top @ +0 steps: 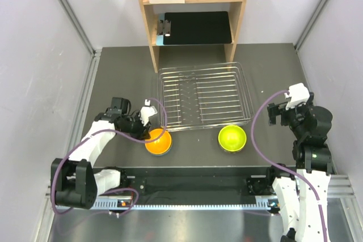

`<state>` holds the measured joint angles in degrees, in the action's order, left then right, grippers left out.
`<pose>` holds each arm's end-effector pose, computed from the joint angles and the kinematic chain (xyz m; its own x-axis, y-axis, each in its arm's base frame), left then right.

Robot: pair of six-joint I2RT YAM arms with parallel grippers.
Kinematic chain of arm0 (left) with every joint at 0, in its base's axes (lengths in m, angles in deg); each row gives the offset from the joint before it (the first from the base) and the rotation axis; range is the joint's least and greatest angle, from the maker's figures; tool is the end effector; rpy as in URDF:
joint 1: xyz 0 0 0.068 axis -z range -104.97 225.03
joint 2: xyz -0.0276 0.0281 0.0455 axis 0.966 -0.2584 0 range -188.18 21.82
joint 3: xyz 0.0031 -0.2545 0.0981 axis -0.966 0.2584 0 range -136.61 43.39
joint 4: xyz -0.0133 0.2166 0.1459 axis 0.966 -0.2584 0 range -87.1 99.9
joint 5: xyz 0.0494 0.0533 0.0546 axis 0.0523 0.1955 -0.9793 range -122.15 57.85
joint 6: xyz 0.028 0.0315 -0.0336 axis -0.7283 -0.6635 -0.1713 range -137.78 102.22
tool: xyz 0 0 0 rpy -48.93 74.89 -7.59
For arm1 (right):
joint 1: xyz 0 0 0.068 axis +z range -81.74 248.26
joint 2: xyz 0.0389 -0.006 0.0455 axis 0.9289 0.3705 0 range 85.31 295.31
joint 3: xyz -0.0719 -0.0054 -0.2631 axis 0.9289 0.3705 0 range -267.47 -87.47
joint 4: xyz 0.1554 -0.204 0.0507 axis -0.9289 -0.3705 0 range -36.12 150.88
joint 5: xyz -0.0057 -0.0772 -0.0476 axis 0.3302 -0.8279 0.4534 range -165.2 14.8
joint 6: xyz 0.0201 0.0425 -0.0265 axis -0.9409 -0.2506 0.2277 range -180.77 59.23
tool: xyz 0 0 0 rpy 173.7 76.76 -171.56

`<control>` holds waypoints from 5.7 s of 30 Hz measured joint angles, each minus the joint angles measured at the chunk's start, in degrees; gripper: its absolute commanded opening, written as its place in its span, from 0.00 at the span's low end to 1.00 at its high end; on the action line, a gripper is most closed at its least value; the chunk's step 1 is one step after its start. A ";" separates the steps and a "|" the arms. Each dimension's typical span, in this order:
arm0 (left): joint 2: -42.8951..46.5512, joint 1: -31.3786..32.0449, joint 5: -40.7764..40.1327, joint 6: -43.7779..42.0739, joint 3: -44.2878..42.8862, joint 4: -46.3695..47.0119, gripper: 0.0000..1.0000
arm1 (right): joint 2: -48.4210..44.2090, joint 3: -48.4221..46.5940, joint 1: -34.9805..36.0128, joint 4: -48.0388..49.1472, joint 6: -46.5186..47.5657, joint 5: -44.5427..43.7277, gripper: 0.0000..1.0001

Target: Load the bowls into the dish rack

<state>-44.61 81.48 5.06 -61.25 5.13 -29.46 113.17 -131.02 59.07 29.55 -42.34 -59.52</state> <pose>0.1942 -0.0436 0.1981 -0.4467 0.6020 -0.6618 0.8634 0.4840 -0.1425 0.1106 -0.0081 0.3316 -0.2198 -0.2728 -0.9366 -0.1820 0.9547 -0.2353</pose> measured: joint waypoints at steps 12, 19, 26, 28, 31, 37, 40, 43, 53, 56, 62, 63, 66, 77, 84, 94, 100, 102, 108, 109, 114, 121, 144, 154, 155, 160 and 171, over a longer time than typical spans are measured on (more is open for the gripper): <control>-0.46 1.90 -0.22 1.62 -1.20 -0.81 0.00 | 0.35 0.00 0.02 0.00 -0.02 0.00 1.00; 0.17 1.90 -1.42 2.29 -7.65 -3.87 0.00 | 4.33 -4.70 0.00 -2.67 -0.61 2.34 1.00; 3.74 1.90 0.09 3.06 -16.98 -8.52 0.00 | 10.32 -17.07 0.02 -6.14 -3.34 10.93 1.00; 4.07 1.90 1.79 3.21 -19.43 -9.40 0.00 | 12.26 -20.06 0.02 -6.64 -5.55 15.80 1.00; 4.09 1.90 4.76 3.28 -22.73 -10.78 0.00 | 16.48 -23.43 0.00 -6.80 -10.34 26.56 1.00; 4.33 2.36 11.54 5.49 -27.96 -10.14 0.00 | 26.71 -23.82 3.80 1.68 -25.81 40.94 1.00; 4.57 4.28 12.44 10.16 -28.50 -4.72 0.00 | 31.78 -23.56 10.97 5.79 -30.82 42.51 1.00; 4.33 7.50 10.93 14.43 -28.50 1.79 0.00 | 36.83 -23.61 17.11 9.05 -33.86 44.72 1.00; -4.52 20.79 -0.39 19.78 -29.51 15.39 0.00 | 52.35 -24.52 27.26 14.23 -36.74 47.30 1.00; -7.04 22.27 -2.58 19.80 -30.34 15.74 0.00 | 55.71 -26.93 30.42 14.91 -36.65 48.63 0.99; -7.39 23.23 -4.79 19.80 -31.89 15.80 0.00 | 60.04 -28.24 33.14 15.52 -35.56 49.40 1.00; -7.39 23.30 -4.98 19.80 -32.17 15.85 0.00 | 60.57 -28.24 33.27 15.50 -35.41 49.42 1.00; -7.39 23.50 -5.18 19.85 -33.11 15.85 0.00 | 61.61 -28.24 33.42 15.52 -35.01 49.40 1.00; -7.39 24.35 -5.64 20.02 -33.97 15.61 0.00 | 65.07 -28.26 34.38 16.94 -37.22 54.34 0.97; -7.37 24.50 -5.92 20.00 -34.10 15.69 0.00 | 65.20 -27.63 34.67 24.68 -43.58 57.42 0.84; -7.32 24.96 -7.13 19.98 -34.42 15.76 0.00 | 65.16 -25.07 34.64 31.39 -49.16 58.18 0.75; -7.19 25.00 -7.58 19.78 -34.71 15.63 0.00 | 65.16 -24.13 34.51 33.42 -51.36 57.90 0.51; -7.19 25.07 -7.74 19.76 -34.71 15.58 0.00 | 65.16 -23.89 34.51 33.97 -52.04 57.94 0.39; -7.19 25.09 -7.91 19.71 -34.73 15.58 0.08 | 65.22 -23.19 34.51 36.48 -54.45 58.05 0.02; -7.17 25.09 -7.89 19.69 -34.73 15.58 0.16 | 65.22 -23.19 34.51 36.52 -54.71 58.10 0.00; -7.10 25.22 -6.49 19.04 -34.84 15.67 0.42 | 65.31 -23.19 34.58 38.38 -55.98 59.01 0.00; -7.06 25.51 -4.44 18.25 -34.84 15.23 0.61 | 65.31 -23.17 34.01 39.91 -56.24 58.62 0.00; -0.83 24.11 -9.92 16.22 -34.03 12.50 0.99 | 65.55 -30.62 32.20 14.84 -33.94 38.69 0.00; 3.39 14.29 -9.05 17.03 -30.62 10.69 0.99 | 67.49 -37.90 32.13 4.02 -23.45 22.23 0.00; 3.80 12.31 -8.09 17.40 -30.01 10.64 0.99 | 67.73 -38.32 32.15 3.48 -22.73 20.02 0.00; 6.54 3.41 -4.22 18.32 -26.25 10.03 0.99 | 68.74 -40.22 32.15 1.73 -18.45 10.10 0.00; 10.25 -3.15 1.01 17.62 -17.94 6.43 0.99 | 69.09 -42.93 34.91 1.77 -11.54 -7.93 0.00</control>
<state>-34.36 78.34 6.06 -43.63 -12.82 -23.03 182.26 -173.95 93.97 31.32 -53.88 -67.45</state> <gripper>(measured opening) 0.991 0.657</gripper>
